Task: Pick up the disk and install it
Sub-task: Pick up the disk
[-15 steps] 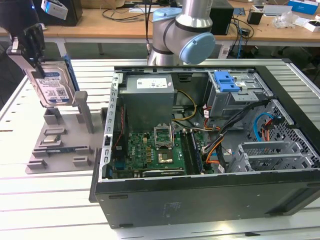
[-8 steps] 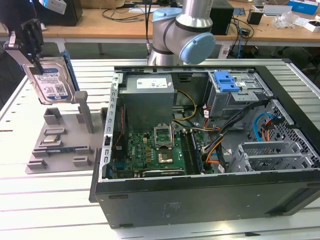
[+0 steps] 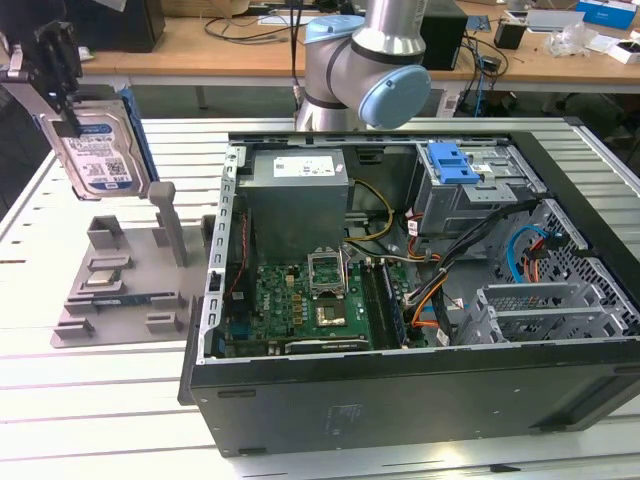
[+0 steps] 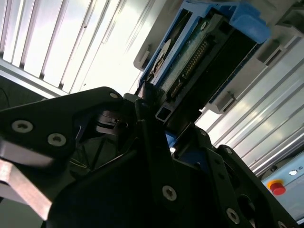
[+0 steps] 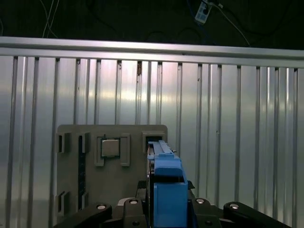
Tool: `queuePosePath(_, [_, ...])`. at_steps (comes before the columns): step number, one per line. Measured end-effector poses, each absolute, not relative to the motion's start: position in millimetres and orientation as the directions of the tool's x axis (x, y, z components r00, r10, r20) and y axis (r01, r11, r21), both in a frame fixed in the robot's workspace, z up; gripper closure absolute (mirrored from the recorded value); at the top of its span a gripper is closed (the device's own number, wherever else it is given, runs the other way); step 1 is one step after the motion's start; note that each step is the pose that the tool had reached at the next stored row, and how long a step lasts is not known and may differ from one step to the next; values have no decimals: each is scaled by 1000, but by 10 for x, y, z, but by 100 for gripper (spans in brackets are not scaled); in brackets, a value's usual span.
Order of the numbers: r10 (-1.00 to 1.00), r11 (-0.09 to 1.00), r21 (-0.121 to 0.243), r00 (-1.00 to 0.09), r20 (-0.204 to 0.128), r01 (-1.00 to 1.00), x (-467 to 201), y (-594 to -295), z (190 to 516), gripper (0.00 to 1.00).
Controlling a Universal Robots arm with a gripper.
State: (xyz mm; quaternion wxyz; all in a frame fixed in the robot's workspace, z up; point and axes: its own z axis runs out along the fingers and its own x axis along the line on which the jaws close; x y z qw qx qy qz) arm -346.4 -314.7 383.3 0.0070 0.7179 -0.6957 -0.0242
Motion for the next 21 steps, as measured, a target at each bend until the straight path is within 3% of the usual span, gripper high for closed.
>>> queuePosePath(21, [-999,-32,44,31,-25,-999,-3464,-3145,4441,63])
